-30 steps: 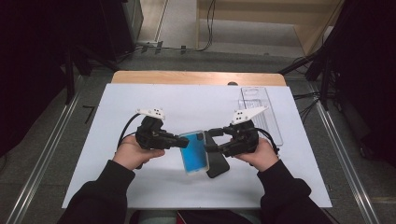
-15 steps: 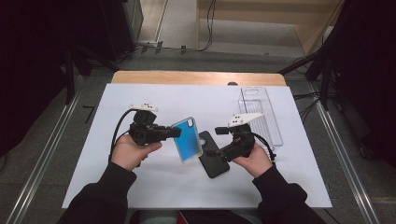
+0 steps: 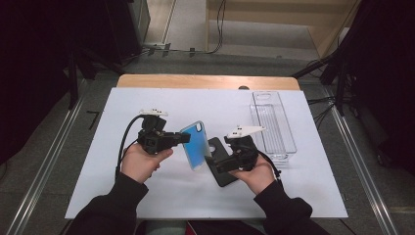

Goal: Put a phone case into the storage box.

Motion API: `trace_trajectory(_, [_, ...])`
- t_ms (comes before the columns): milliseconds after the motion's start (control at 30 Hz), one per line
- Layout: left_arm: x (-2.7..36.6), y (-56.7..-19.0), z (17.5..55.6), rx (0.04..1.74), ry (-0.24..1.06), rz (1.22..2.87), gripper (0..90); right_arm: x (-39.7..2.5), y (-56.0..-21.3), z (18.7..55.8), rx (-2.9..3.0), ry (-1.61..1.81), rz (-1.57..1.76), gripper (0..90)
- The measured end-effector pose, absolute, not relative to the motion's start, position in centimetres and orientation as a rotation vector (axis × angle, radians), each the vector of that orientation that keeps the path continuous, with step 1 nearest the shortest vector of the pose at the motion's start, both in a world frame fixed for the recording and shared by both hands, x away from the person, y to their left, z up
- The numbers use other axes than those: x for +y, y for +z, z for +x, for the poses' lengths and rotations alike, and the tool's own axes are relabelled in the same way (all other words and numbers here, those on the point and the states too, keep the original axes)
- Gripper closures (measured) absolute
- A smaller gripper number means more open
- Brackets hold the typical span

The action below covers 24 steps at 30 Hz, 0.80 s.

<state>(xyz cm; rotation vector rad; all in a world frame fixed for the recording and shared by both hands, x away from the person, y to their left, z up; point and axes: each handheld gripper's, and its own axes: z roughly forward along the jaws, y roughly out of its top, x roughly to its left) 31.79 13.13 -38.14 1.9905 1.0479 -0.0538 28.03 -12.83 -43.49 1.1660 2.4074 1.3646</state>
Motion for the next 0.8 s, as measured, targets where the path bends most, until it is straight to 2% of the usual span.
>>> trace_trajectory(400, [12.0, -37.8, 31.0, 1.100, -0.018, 1.983, 80.9, -11.3, -43.9, 27.3, 2.297, 1.366, 1.253, 0.0])
trace_trajectory(800, [10.3, -38.5, 30.4, 1.091, -0.064, 2.006, 80.9, -10.4, -44.1, 27.1, 2.287, 1.366, 1.246, 0.0])
